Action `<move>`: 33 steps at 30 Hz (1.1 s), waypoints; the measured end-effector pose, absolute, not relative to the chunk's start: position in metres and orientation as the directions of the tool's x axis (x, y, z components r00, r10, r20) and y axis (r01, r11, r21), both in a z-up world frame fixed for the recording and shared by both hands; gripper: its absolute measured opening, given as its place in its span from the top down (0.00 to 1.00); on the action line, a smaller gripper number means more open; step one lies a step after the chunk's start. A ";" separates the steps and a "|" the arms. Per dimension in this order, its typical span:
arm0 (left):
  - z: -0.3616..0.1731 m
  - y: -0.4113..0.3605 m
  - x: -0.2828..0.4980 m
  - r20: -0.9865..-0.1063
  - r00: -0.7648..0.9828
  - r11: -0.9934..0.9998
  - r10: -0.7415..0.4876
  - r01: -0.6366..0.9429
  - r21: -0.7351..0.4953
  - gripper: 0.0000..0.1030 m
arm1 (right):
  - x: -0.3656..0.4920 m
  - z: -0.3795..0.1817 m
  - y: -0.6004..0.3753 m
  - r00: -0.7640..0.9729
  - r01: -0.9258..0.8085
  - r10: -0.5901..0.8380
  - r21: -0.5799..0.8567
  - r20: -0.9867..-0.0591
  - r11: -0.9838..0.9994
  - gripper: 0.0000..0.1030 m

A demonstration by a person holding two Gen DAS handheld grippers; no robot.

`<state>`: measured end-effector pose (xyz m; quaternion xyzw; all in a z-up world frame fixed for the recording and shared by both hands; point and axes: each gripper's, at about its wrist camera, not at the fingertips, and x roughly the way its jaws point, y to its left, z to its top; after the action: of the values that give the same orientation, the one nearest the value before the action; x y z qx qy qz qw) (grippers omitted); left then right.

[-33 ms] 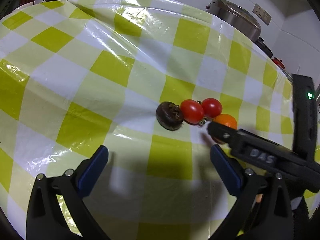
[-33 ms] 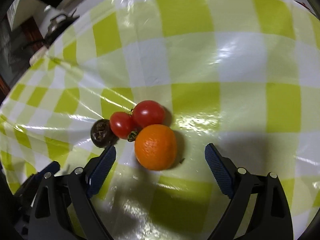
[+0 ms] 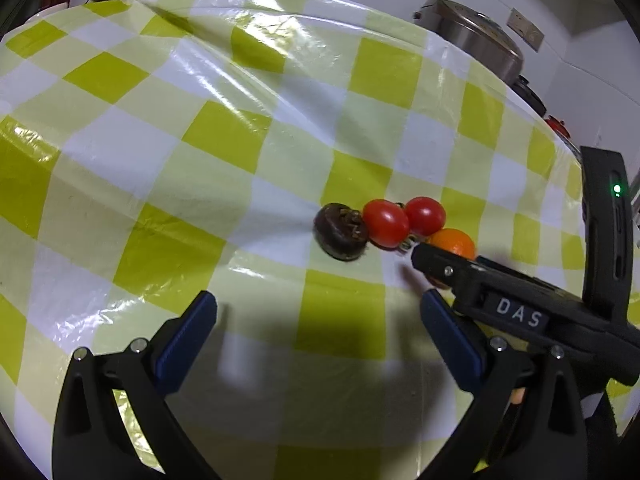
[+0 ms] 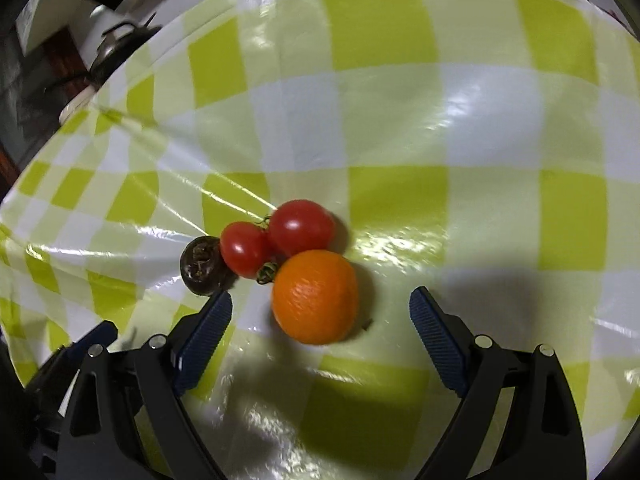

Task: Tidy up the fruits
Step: 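Grasp the mandarin orange with the right tool and lift it, then grasp the dark plum with the left tool while the right tool holds the orange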

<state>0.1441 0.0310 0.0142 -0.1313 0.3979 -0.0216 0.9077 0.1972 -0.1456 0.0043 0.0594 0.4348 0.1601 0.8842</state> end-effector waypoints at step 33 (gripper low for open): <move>0.019 -0.002 0.206 -0.812 0.539 0.897 -0.225 0.440 0.043 0.01 | 0.137 0.004 -0.254 0.667 -0.130 0.461 0.518 -0.585 0.845 0.58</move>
<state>0.2065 -0.0019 0.0186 0.1215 0.4404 -0.1914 0.8687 0.1371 -0.2542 0.0041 0.2225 0.3720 0.1671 0.8855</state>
